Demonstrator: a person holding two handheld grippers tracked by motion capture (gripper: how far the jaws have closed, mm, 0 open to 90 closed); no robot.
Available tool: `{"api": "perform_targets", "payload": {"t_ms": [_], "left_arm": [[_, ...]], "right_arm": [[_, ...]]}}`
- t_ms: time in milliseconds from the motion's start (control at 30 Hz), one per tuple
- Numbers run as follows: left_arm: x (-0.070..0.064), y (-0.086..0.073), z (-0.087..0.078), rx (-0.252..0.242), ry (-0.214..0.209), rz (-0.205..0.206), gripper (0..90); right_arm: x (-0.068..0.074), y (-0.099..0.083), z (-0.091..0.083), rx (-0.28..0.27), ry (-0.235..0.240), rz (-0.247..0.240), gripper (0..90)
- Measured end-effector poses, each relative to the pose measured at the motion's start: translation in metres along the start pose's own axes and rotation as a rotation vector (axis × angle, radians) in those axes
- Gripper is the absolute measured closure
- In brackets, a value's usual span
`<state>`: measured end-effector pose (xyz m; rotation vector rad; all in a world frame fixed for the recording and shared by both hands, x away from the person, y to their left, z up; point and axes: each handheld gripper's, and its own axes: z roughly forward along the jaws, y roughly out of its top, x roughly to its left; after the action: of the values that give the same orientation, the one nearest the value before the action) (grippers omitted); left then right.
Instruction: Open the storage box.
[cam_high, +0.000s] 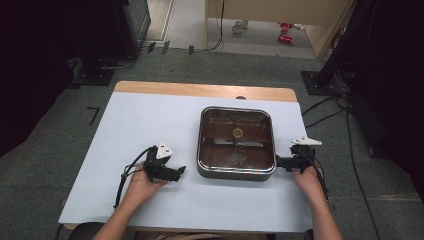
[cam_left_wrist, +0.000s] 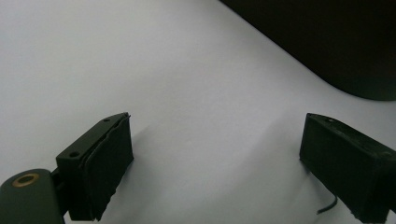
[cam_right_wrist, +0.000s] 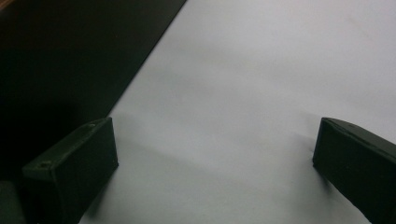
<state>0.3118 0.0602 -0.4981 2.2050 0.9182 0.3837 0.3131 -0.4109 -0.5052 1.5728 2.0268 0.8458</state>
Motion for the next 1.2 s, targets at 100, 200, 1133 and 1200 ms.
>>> {"api": "perform_targets", "payload": {"t_ms": [100,200,1133,1200], "left_arm": [[0.0,0.001,0.0,0.003,0.0,0.0,8.9],[0.0,0.002,0.0,0.012,-0.001,-0.001,9.2],[0.002,0.039,-0.02,0.072,-0.125,-0.014,25.6],[0.002,0.042,-0.021,0.062,-0.142,-0.016,25.6]], "right_arm": [[0.0,0.0,0.0,0.0,0.0,0.0,0.0],[0.0,0.0,0.0,0.0,0.0,0.0,0.0],[0.0,0.0,0.0,-0.001,-0.002,-0.001,0.0],[0.0,0.0,0.0,-0.001,-0.002,-0.001,0.0]]}}
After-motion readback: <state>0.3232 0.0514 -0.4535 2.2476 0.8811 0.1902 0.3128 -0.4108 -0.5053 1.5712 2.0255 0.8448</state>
